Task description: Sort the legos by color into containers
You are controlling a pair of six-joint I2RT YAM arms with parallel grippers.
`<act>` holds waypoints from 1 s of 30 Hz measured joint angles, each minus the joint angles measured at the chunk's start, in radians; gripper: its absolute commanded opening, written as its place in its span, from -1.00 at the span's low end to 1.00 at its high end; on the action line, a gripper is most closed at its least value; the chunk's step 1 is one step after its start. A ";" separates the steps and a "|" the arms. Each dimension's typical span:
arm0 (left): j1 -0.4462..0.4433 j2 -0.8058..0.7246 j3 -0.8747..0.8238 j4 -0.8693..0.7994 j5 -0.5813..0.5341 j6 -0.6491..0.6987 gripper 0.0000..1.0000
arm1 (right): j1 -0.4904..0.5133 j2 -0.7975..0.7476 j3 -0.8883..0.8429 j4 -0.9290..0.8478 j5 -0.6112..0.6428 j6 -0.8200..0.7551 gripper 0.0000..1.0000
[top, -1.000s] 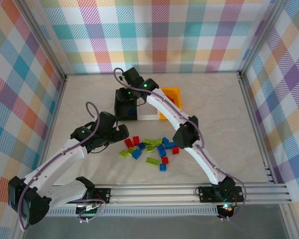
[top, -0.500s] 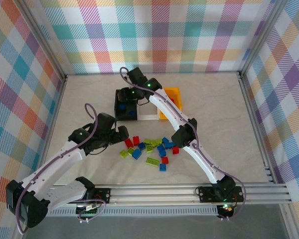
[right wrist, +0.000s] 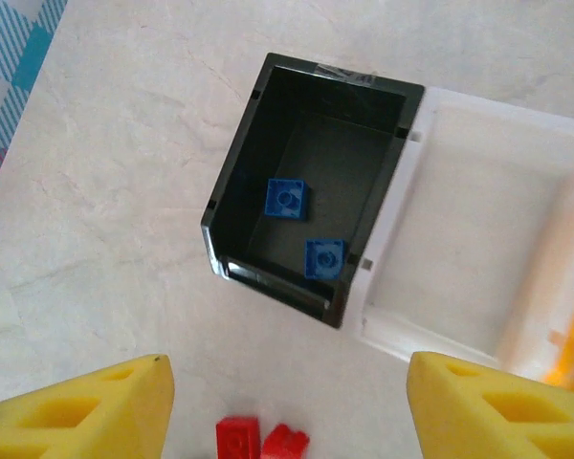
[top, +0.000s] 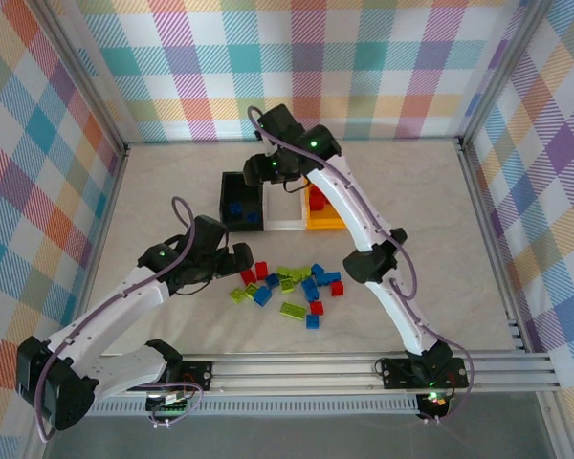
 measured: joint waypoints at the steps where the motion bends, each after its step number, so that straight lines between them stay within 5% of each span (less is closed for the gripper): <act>1: -0.009 0.009 0.002 0.001 0.002 0.006 1.00 | 0.003 -0.034 -0.039 -0.005 0.008 -0.001 0.34; 13: -0.150 0.097 0.007 0.009 -0.011 0.052 0.99 | 0.029 -0.820 -1.238 0.303 0.034 -0.035 0.60; 18: -0.256 0.191 0.020 0.019 -0.043 0.060 0.84 | 0.027 -1.094 -1.675 0.486 -0.013 -0.018 0.78; 23: -0.341 0.277 0.024 0.022 -0.072 0.057 0.88 | 0.041 -1.182 -1.977 0.601 -0.075 0.029 0.69; 30: -0.376 0.299 0.024 0.018 -0.109 0.019 1.00 | 0.187 -1.182 -2.225 0.708 -0.119 0.112 0.65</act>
